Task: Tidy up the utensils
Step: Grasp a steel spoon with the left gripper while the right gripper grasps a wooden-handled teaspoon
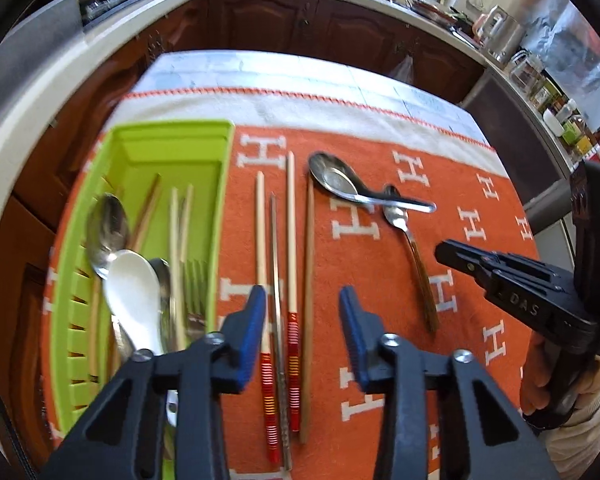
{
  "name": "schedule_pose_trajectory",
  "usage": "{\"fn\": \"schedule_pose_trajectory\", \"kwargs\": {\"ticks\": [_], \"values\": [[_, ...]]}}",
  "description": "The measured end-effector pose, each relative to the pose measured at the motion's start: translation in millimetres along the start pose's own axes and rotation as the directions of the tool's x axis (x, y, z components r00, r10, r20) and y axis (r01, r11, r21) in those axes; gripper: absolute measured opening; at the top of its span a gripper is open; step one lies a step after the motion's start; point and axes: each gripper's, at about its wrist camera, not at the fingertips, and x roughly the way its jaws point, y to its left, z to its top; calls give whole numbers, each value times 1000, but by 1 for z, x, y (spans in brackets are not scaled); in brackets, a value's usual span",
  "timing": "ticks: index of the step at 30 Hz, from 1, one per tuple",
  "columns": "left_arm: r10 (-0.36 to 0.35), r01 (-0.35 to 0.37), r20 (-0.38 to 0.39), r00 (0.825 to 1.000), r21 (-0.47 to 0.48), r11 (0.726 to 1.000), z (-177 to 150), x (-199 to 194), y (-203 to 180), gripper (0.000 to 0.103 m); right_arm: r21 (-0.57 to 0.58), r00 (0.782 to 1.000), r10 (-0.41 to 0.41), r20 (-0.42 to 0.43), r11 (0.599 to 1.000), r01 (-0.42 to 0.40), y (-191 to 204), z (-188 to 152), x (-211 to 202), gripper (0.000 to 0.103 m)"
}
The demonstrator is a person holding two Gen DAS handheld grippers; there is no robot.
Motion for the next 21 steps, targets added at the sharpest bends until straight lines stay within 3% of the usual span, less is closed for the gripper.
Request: {"fn": "schedule_pose_trajectory", "kwargs": {"ticks": [2,10,17,21], "values": [[-10,10,-7,1000,7,1000,-3,8,-3,27,-1,1000,2,-10,1000,-2,0,0,6,9],[-19,20,-21,1000,11,1000,-2,22,-12,26,-51,998,-48,-43,998,46,10,-4,28,14],[-51,51,-19,998,-2,999,10,26,-22,27,-153,993,-109,52,981,116,22,-16,29,13],[-64,64,-35,997,3,998,15,33,-33,27,-132,992,-106,63,985,114,13,-22,24,7]]}}
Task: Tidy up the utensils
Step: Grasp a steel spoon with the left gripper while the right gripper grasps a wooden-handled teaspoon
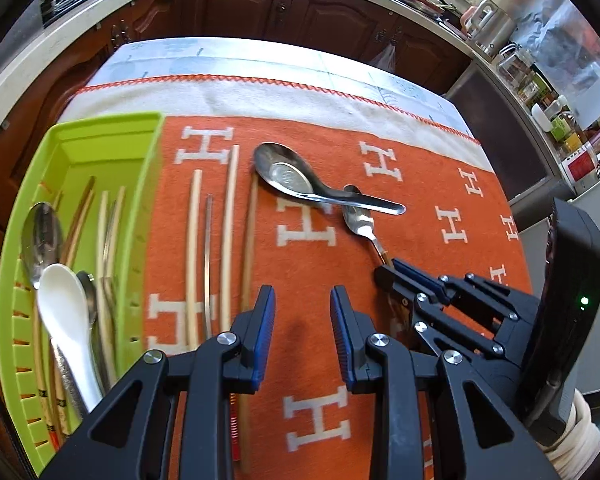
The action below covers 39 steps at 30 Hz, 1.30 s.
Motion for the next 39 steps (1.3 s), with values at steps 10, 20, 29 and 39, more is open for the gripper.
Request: {"fn": "schedule_pose_trajectory", "kwargs": {"ticks": [10,20,29,39], "values": [[-113,111,-19,993,-82,990,15,16,-7,26,201,999,53,6,978,-53,-48,-23,-20,7],[-257,251,25,966,-326,911,47,49,12,26,330,996,90,22,940,-92,-77,-51,-39,7],[-299,277,32,954,-481,832,53,80,18,26,364,996,89,23,927,-92,-92,-71,-53,7],[-395,398,152,906,-624,672,41,108,21,26,371,995,98,28,923,-101,-97,-74,-53,7]]}}
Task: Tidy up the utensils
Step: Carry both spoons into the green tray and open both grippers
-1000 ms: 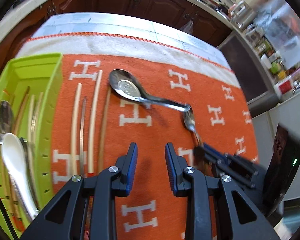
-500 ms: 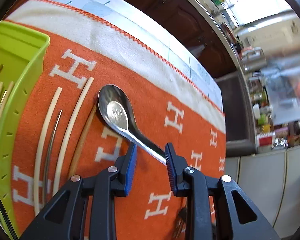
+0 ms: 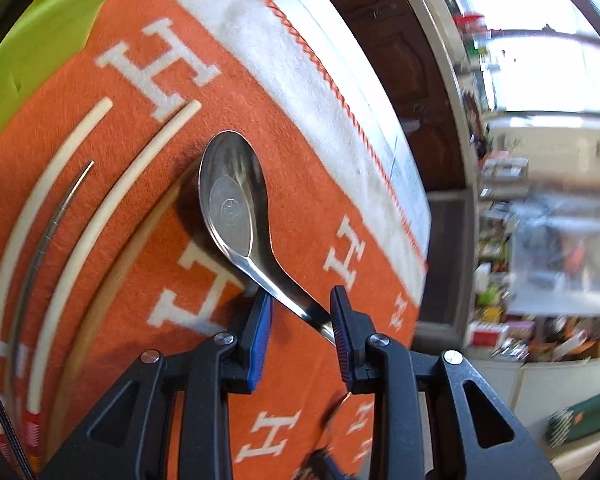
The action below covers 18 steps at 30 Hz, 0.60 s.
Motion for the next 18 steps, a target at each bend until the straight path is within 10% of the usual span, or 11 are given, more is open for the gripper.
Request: {"fn": "schedule_pose_trajectory", "kwargs": {"ticks": [4,18], "values": [[17,-15,38,999,-41,999,1,2,9,3,-5,1000,-4,-2,1000,4,0,-1,-1,7],[236,-279,179,955,275,920,-14,-60,-45,0,-19,999,-44,-16,999,43,10,-3,-1,7]]}}
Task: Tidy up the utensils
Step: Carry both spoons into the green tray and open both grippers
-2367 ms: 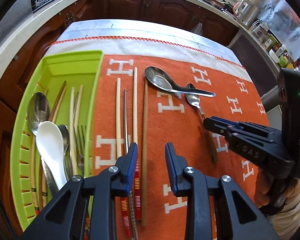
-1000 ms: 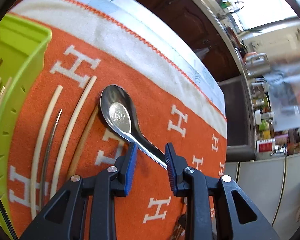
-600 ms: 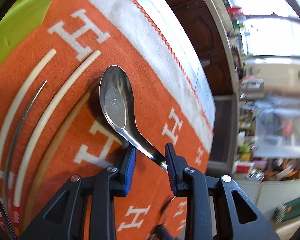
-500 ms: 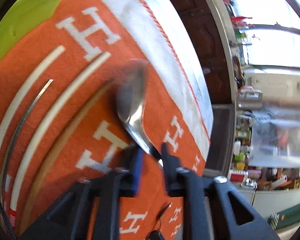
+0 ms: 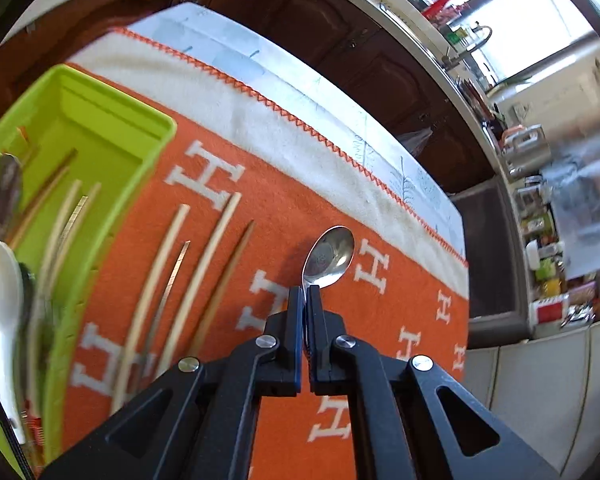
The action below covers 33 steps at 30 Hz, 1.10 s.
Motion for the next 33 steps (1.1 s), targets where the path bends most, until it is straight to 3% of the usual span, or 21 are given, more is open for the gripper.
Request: {"fn": "schedule_pose_trajectory", "kwargs": {"ticks": [4,8,15,19,24,28,33], "values": [[20,-19,-32,999,34,999,-11,-12,8,0,-5,1000,1,-5,1000,-2,5,-1,-3,7],[-2,4,-52,999,31,1000,-24,-35,35,0,-6,1000,16,2,1000,-16,10,-1,-10,7],[-39,37,65,997,20,999,-30,-112,66,0,-63,997,78,16,995,-77,43,11,-28,7],[-7,6,166,986,9,1000,-37,-160,90,0,-136,991,137,6,982,-135,85,20,-36,7],[103,-97,277,955,-35,995,-48,-203,134,0,-230,981,194,-8,954,-191,152,27,-38,7],[149,-133,279,949,-76,988,-56,-209,172,0,-284,980,201,-10,939,-196,206,30,-28,7],[146,-128,244,959,-86,988,-64,-202,195,0,-295,988,155,-9,944,-151,248,28,-2,7]]}}
